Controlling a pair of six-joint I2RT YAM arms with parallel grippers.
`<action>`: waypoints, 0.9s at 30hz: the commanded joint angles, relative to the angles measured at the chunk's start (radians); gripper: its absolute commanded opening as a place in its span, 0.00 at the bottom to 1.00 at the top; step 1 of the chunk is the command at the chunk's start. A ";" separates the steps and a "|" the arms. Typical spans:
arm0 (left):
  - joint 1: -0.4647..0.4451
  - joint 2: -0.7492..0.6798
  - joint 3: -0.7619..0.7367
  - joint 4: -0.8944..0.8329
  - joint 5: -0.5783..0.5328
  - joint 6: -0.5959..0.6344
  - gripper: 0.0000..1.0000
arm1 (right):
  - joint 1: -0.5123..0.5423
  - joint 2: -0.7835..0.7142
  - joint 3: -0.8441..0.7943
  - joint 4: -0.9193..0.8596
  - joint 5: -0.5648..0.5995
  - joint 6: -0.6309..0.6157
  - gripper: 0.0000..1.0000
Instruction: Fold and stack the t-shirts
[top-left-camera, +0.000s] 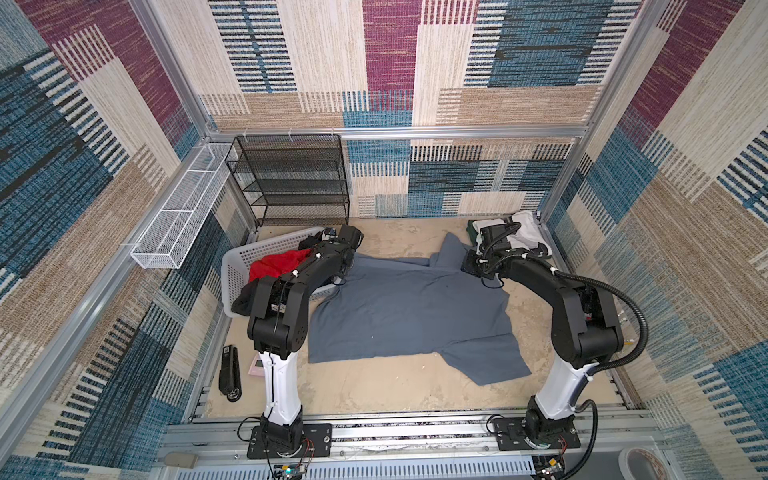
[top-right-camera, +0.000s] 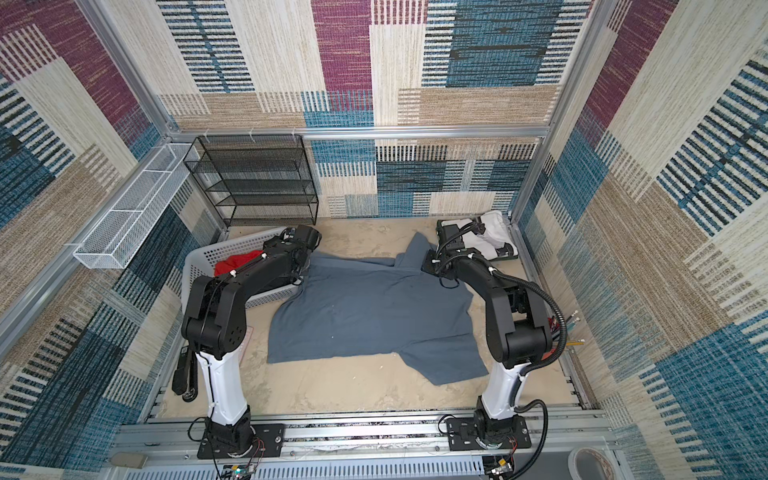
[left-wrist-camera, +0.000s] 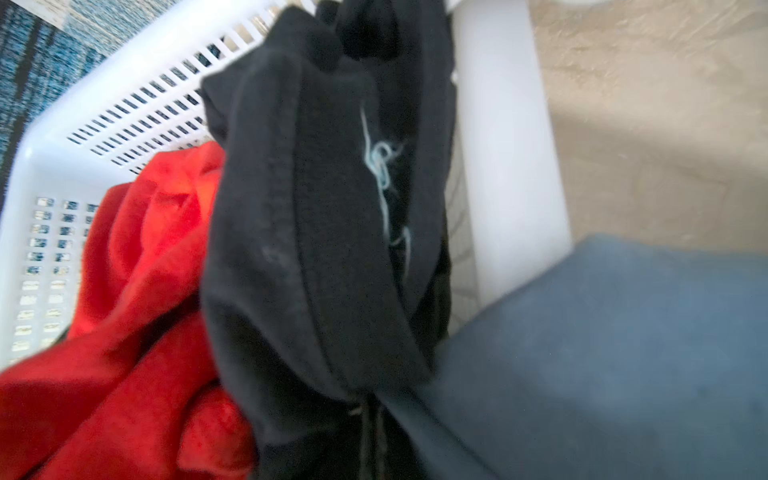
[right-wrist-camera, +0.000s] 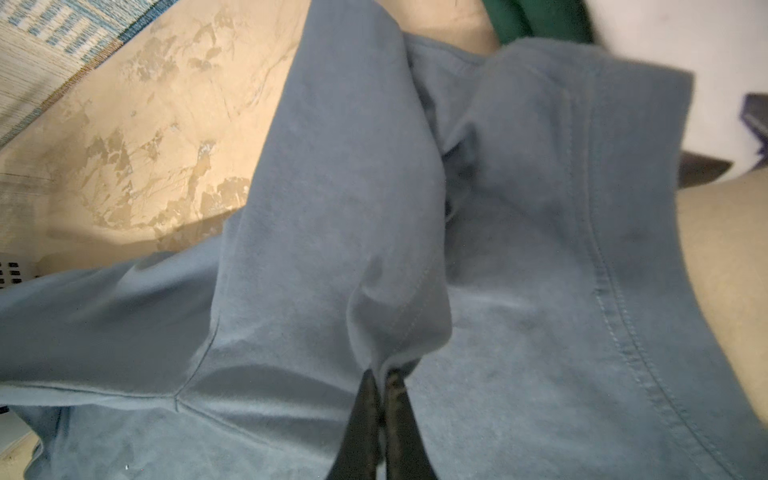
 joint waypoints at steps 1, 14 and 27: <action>0.002 -0.015 0.020 -0.027 -0.044 0.033 0.00 | 0.002 -0.012 0.010 0.023 -0.015 0.011 0.00; -0.010 -0.055 0.048 -0.004 -0.048 0.078 0.00 | 0.002 -0.061 0.013 0.008 0.002 0.008 0.00; -0.056 -0.128 0.059 0.008 -0.008 0.117 0.00 | 0.000 -0.120 -0.003 -0.003 0.065 0.007 0.00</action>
